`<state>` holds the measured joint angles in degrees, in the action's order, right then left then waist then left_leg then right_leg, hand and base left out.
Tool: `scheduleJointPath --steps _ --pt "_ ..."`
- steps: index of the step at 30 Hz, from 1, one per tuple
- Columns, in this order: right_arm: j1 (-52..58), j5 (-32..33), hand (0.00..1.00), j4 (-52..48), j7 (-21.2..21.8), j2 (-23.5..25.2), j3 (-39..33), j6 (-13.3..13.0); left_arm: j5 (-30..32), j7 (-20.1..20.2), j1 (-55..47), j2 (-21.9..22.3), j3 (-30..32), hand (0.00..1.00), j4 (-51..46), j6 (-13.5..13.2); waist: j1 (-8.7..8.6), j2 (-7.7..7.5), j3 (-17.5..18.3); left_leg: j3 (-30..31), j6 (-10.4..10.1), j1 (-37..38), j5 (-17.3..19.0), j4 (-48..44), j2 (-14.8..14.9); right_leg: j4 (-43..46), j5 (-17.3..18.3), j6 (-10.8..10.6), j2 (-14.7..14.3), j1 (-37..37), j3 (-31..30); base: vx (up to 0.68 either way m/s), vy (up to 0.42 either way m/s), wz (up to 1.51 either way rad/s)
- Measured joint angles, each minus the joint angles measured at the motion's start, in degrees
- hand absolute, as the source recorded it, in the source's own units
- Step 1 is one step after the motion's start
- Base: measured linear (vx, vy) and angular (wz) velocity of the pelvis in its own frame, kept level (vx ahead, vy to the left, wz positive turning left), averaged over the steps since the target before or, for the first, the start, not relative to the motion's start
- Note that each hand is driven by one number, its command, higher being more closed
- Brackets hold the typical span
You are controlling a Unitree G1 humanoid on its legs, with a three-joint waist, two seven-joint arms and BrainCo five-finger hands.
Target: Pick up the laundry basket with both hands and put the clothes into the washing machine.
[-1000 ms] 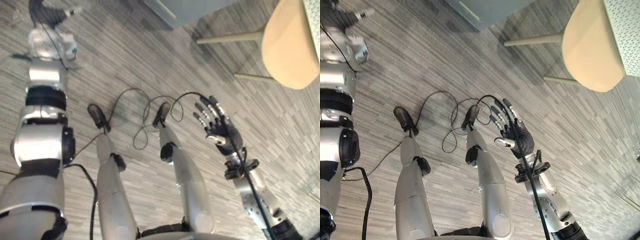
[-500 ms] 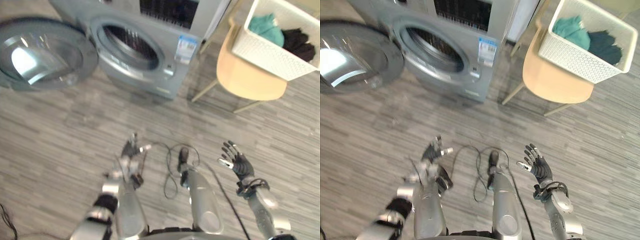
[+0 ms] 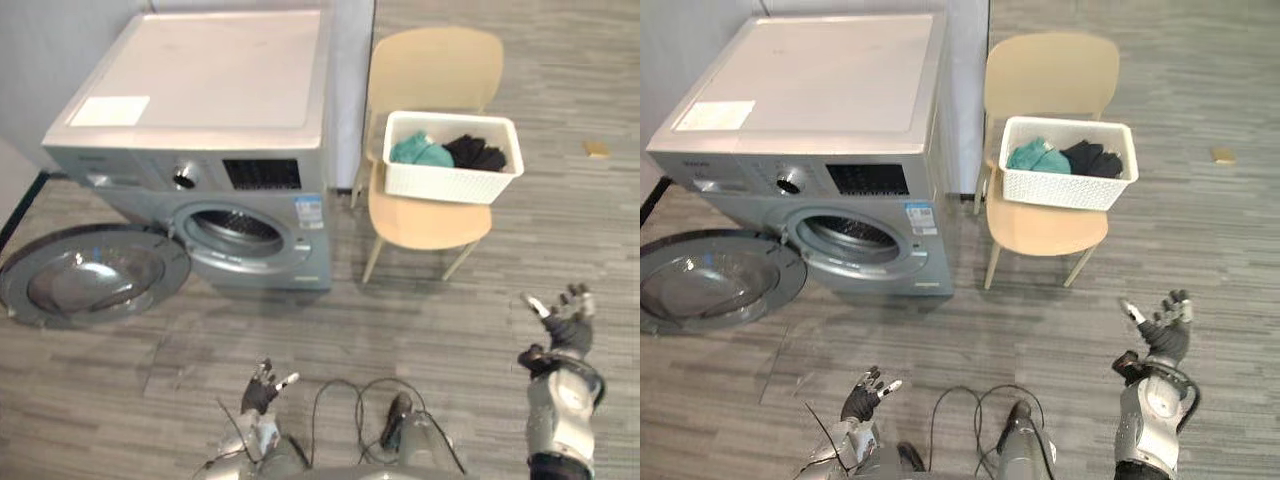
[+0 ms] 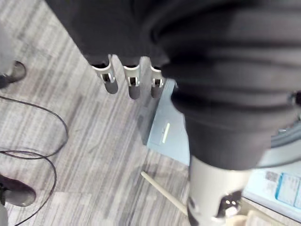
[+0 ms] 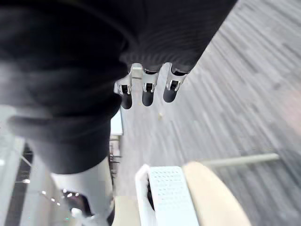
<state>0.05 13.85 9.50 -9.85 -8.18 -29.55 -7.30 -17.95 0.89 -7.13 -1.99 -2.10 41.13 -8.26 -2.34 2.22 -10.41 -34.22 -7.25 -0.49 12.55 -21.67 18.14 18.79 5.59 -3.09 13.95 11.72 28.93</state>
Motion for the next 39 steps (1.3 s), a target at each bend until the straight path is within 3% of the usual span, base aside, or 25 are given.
scheduleJointPath --steps 4,7,9,10,11,12,14,15,16,17,18,19,20,23,26,28,30,31,34,36,37,38,39 --pt "-2.77 -4.1 0.0 -4.95 -2.3 -1.22 1.5 -0.16 0.07 -1.11 0.89 0.05 1.78 0.0 1.27 -1.0 0.2 0.28 1.35 -2.93 -0.98 4.49 -0.61 2.62 2.21 0.77 0.74 0.28 -3.36 -0.71 -0.99 0.19 -0.08 -0.51" --pt "-5.98 -6.9 0.0 -6.79 -4.04 -4.16 3.32 -0.66 -0.46 -2.53 1.03 -0.01 4.87 0.0 2.01 -1.2 0.24 0.26 1.98 -3.71 -0.93 5.32 -1.35 -3.85 7.42 1.87 3.04 2.31 -7.39 -2.04 -0.9 0.26 -0.206 -0.55" --pt "-7.82 -7.76 0.0 -7.02 -4.97 -5.54 4.74 -1.35 -1.3 -2.75 0.58 -0.35 6.25 0.0 2.22 -1.14 0.62 0.07 2.08 -3.56 4.88 4.77 -4.88 -13.4 12.23 -0.16 3.89 3.32 -10.54 -5.55 -1.51 0.25 -0.238 -0.61" --pt "-8.05 -7.91 0.0 -8.11 -5.18 -6.41 6.18 -1.41 -1.67 -2.96 -0.54 -0.65 7.18 0.0 2.21 -1.14 1.21 -0.56 2.16 -1.79 13.2 2.65 -9.61 -20.94 14.79 -3.12 3.87 3.63 -11.52 -9.01 -3.4 0.27 -0.184 -0.65" --pt "-8.5 -8.29 0.0 -8.79 -5.26 -8.12 7.69 -2.16 -1.65 -3.27 -1.02 0.05 7.25 0.0 2.28 -1.14 2.02 -0.87 2.18 4.71 10.33 -1.38 -6.54 -26.72 13.69 -5.56 4.07 3.96 -11.97 -11.53 -5.07 0.26 -0.146 -0.62" --pt "-9.02 -8.69 0.0 -8.73 -5.24 -8.9 7.79 -2.34 -1.65 -3.28 -0.96 0.57 7.23 0.0 2.25 -1.16 2.37 -0.85 2.2 7.83 9.16 -3.84 -4.65 -28.58 12.08 -6.36 4.07 3.96 -11.99 -12.18 -5.77 0.32 -0.04 -0.63" --pt "-11.61 -10.0 0.0 -7.78 -5.18 -10.19 9.35 -2.29 -1.63 -3.27 -1.19 1.46 6.81 0.0 2.24 -1.16 4.38 -0.71 2.28 14.53 8.49 -10.99 1.15 -28.91 4.01 -9.42 4.07 3.95 -11.63 -14.64 -9.69 0.29 0.031 -0.75" --pt "-12.17 -10.56 0.0 -7.42 -5.05 -10.31 10.19 -2.21 -1.63 -3.25 -1.5 1.42 6.78 0.0 2.22 -1.18 4.89 -0.71 2.27 14.7 8.49 -12.06 2.05 -27.12 2.12 -9.66 4.1 3.9 -11.38 -15.16 -10.52 0.27 0.105 -0.73" --pt "-13.03 -12.06 0.0 -6.63 -4.81 -10.39 11.84 -2.2 -1.62 -3.26 -1.96 1.35 6.75 0.0 2.24 -1.19 5.01 -0.71 2.23 14.37 8.85 -14.02 2.39 -22.01 -1.58 -10.32 4.56 3.14 -10.88 -16.72 -11.46 0.27 0.129 -0.48" --pt "-13.54 -12.65 0.0 -6.18 -4.72 -10.49 12.7 -2.14 -1.54 -3.26 -2.21 1.37 6.69 0.0 2.26 -1.2 5.01 -0.66 2.24 14.35 8.75 -14.97 2.31 -18.49 -3.43 -10.32 5.15 2.19 -10.53 -17.34 -11.81 0.29 0.178 -0.37" --pt "-14.05 -14.29 0.0 -6.07 -4.63 -10.93 13.73 -2.03 -1.14 -3.21 -2.63 1.65 6.57 0.0 2.31 -1.22 5.27 0.31 2.5 15.02 7.91 -16.87 0.54 -9.58 -6.67 -9.83 6.9 0.05 -10.35 -18.26 -12.08 0.3 0.189 -0.43" --pt "-14.13 -15.63 0.0 -5.5 -4.83 -10.28 15.3 -1.31 -0.94 -3.3 -2.87 1.53 6.72 0.0 2.67 -1.3 6.48 -0.87 2.88 14.95 8.94 -14.61 -1.35 -7.54 -9.03 -9.12 7.82 -0.87 -9.17 -18.21 -14.47 0.32 0.17 -0.27" --pt "-14.39 -16.33 0.0 -5.49 -4.7 -10.55 16.28 -0.98 -0.83 -3.39 -2.82 1.05 6.75 0.0 2.61 -1.54 6.3 -1.41 3.19 14.81 8.95 -14.49 -1.47 -6.86 -9.79 -10.16 7.37 -0.97 -8.85 -17.99 -15.09 0.28 0.147 -0.19" --pt "-18.04 -19.14 0.0 -2.87 -4.46 -11.35 19.7 -0.36 -0.43 -3.56 -1.71 0.75 7.49 0.0 3.85 -1.54 6.88 -2.55 3.41 13.72 11.34 -14.38 0.18 -7.93 -10.95 -12.65 5.77 -1.64 -7.56 -19.03 -16.6 0.3 0.172 -0.09" --pt "-16.42 -20.52 0.0 0.85 -3.52 -7.93 21.88 1.38 -0.42 -3.57 -1.59 0.34 7.32 0.0 5.88 -1.09 7.77 -2.65 3.34 13.03 11.05 -7.58 1.05 -4.78 -10.94 -2.32 4.85 -2.98 -6.9 -18.43 -18.08 0.27 0.102 -0.18" --pt "-13.53 -21.32 0.0 2.51 -2.26 -4.44 24.7 1.62 0.4 -3.59 -2.59 -0.84 7.05 0.0 7.16 -0.84 7.53 -3.11 3.47 12.28 9.81 -1.05 1.93 0.22 -9.75 16.38 2.44 -7.21 -4.91 -11.87 -17.3 0.17 -0.019 -0.26" --pt "-11.31 -22.55 0.0 2.84 -0.71 -3.96 25.85 2.2 0.9 -3.62 -2.61 -1.46 6.5 0.0 8.44 -0.55 7.09 -3.77 3.84 13.05 9.39 1.49 2.15 2.29 -9.74 22.41 5.95 -2.22 -1.57 -7.78 -12.87 0.24 -0.109 0.13" --pt "-10.85 -23.86 0.0 2.84 0.28 -4.02 25.88 2.74 0.9 -3.71 -2.55 -1.67 6.64 0.0 8.67 -0.51 6.23 -4.34 4.22 14.3 9.1 2.08 2.26 2.55 -9.11 21.2 6.72 -1.04 -0.69 -5.75 -12.17 0.23 -0.134 0.39" --pt "-10.74 -26.29 0.0 2.84 1.23 -4.72 25.82 3.41 1.09 -3.7 -1.78 -1.98 6.67 0.0 8.92 -0.48 5.25 -4.09 4.08 17.35 8.71 2.34 2.17 2.4 -7.43 15.27 6.49 -0.77 -0.59 -1.81 -14.63 0.22 -0.212 0.61" --pt "-10.82 -30.47 0.0 2.86 1.51 -5.98 26.01 3.81 2.7 -3.62 -1.7 -2.33 6.57 0.0 8.95 -0.63 4.89 -4.36 4.27 20.97 5.52 2.29 2.84 1.21 -5.75 5.85 3.37 -1.23 -1.64 0.17 -21.73 0.25 -0.353 0.78" --pt "-10.81 -32.48 0.0 2.89 1.9 -6.35 26.01 3.92 2.99 -3.61 -1.88 -3.04 6.53 0.0 8.94 -0.8 4.88 -5.43 4.9 22.87 3.05 1.79 3.76 0.01 -5.62 -0.02 -3.39 -0.4 -2.29 0.02 -26.18 0.19 -0.319 0.65" --pt "-10.88 -33.2 0.0 2.95 2.19 -6.59 26.0 3.92 3.05 -3.61 -1.94 -4.07 6.55 0.0 9.13 -0.87 4.76 -6.9 5.2 23.94 1.58 1.12 4.51 -0.61 -5.81 -1.71 -7.53 -2.45 -2.39 -0.1 -28.56 0.22 -0.482 0.68" --pt "-10.85 -34.86 0.0 4.48 2.52 -8.11 26.14 3.97 3.52 -3.67 -1.53 -3.91 6.7 0.0 10.58 -0.75 5.15 -5.32 5.41 26.43 -0.32 0.69 5.41 -1.4 -4.0 -1.68 -4.63 -5.78 -4.13 -1.71 -29.95 0.15 -0.387 0.42"
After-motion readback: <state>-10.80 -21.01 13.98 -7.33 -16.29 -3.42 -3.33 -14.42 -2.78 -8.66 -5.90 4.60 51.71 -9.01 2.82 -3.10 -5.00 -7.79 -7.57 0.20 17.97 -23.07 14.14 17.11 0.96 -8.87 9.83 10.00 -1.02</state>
